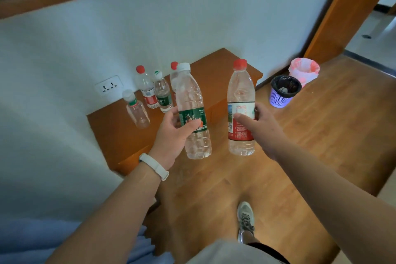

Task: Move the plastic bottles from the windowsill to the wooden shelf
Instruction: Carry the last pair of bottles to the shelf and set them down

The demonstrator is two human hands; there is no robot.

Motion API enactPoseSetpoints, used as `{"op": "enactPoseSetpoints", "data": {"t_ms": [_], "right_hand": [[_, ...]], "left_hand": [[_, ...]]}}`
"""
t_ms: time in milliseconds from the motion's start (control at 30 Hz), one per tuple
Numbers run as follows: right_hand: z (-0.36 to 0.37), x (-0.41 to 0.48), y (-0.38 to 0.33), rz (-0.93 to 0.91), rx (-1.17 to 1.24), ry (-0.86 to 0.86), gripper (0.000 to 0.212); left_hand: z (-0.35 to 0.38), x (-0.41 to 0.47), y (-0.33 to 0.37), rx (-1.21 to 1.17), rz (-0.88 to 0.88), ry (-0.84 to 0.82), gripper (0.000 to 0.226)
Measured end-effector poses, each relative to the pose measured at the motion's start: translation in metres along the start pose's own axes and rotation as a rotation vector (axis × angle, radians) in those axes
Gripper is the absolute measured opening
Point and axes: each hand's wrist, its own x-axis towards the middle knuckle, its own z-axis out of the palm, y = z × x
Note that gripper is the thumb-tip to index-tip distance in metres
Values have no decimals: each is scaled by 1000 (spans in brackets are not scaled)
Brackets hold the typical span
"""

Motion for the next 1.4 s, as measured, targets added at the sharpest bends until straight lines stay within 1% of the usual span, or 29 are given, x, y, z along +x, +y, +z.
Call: {"op": "enactPoseSetpoints", "data": {"t_ms": [100,200,267,333,467,633,800,867,1000,1167,1233,1300,1333,1400], "right_hand": [[-33,41,-10,1,16,0,45],[-69,82,-19,0,22,-14,47],[-91,109,-24,2,26,-31,47],[-109,134,-29,-2,29,-43,47],[-131,172,-40,0,51,-60,49],[-144,214,-44,3,5,-103,49],[-144,268,-44,26,12,-64,46],[-139,291,-43,40,-3,-70,44],[-132,336,-43,74,-36,-73,45],[-121,414,-65,108,-81,-51,54],[-112,440,-77,87,-104,-50,50],[-99,460,-85,72,-128,-61,47],[-92,469,-88,69,-145,-71,47],[-77,486,-92,55,-190,-90,49]], "left_hand": [[36,36,12,9,-16,14,53],[74,74,27,64,11,12,52],[98,98,36,76,28,20,57],[118,118,41,86,40,42,68],[142,147,46,108,32,68,77],[150,190,51,86,19,125,76],[153,243,43,112,29,137,59],[151,269,38,106,22,139,57],[148,321,30,69,-10,95,56],[146,398,34,27,-34,8,54],[141,424,36,14,-44,11,55],[132,446,39,-16,-54,15,62],[127,454,40,-26,-59,24,65],[116,466,43,-3,-53,66,63]]}}
